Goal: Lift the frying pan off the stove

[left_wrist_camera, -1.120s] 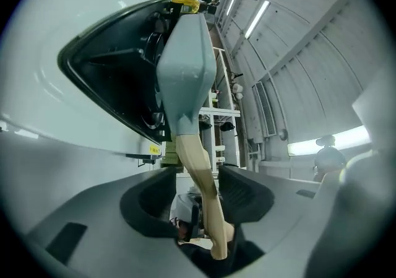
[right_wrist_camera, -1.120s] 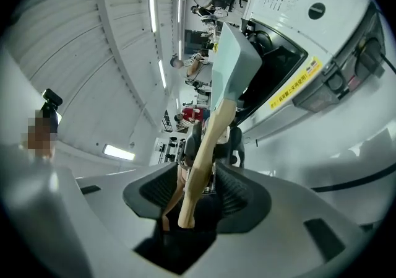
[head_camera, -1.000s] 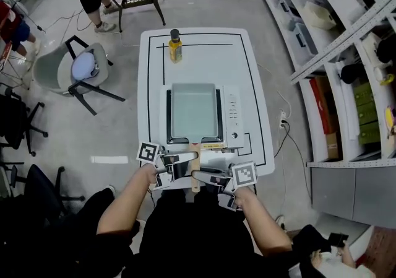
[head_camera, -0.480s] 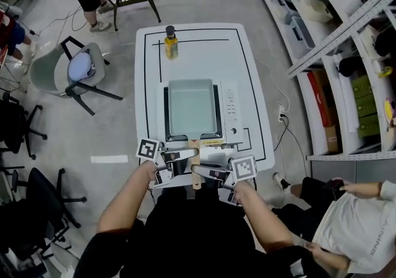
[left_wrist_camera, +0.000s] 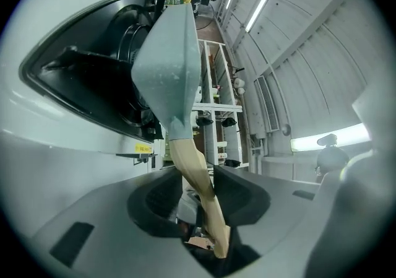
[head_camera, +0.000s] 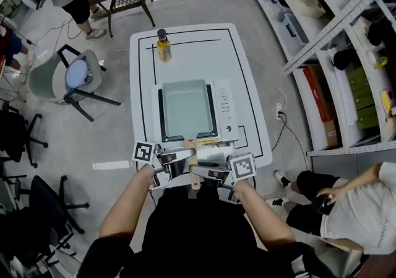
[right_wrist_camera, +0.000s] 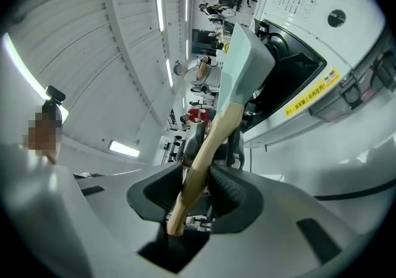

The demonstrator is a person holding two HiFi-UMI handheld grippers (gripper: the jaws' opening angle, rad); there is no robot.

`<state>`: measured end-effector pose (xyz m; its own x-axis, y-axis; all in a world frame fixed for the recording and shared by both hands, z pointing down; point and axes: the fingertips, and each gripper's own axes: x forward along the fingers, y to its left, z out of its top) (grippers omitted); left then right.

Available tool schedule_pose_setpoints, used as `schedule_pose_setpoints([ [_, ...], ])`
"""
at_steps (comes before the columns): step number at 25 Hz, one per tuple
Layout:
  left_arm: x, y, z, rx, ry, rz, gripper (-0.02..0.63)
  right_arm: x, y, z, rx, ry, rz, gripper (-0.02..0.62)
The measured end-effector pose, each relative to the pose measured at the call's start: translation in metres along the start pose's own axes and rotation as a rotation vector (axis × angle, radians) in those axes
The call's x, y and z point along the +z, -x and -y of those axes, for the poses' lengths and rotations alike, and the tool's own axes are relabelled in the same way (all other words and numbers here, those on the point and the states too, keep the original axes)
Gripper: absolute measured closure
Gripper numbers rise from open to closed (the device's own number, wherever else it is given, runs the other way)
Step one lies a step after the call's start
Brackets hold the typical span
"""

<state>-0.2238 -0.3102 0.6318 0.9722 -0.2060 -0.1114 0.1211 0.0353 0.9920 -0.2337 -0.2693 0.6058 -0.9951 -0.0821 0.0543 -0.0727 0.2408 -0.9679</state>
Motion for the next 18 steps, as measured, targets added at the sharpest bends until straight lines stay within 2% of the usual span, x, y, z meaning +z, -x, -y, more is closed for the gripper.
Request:
schedule_pose_setpoints([
  [4,-0.005,-0.002,0.012,-0.002,-0.044,-0.005,0.448,-0.003,0.005,-0.011,0.018,0.005,0.007,0.449],
  [8,-0.012,-0.008,0.035,-0.023,-0.083,0.006,0.448,-0.007,0.013,-0.030,0.036,-0.032,0.039,0.448],
  [13,-0.026,-0.017,0.066,-0.060,-0.110,0.043,0.448,-0.009,0.026,-0.064,0.052,-0.008,0.055,0.442],
  [18,-0.042,-0.028,0.094,-0.058,-0.146,0.061,0.446,-0.012,0.041,-0.095,0.092,0.033,0.037,0.440],
])
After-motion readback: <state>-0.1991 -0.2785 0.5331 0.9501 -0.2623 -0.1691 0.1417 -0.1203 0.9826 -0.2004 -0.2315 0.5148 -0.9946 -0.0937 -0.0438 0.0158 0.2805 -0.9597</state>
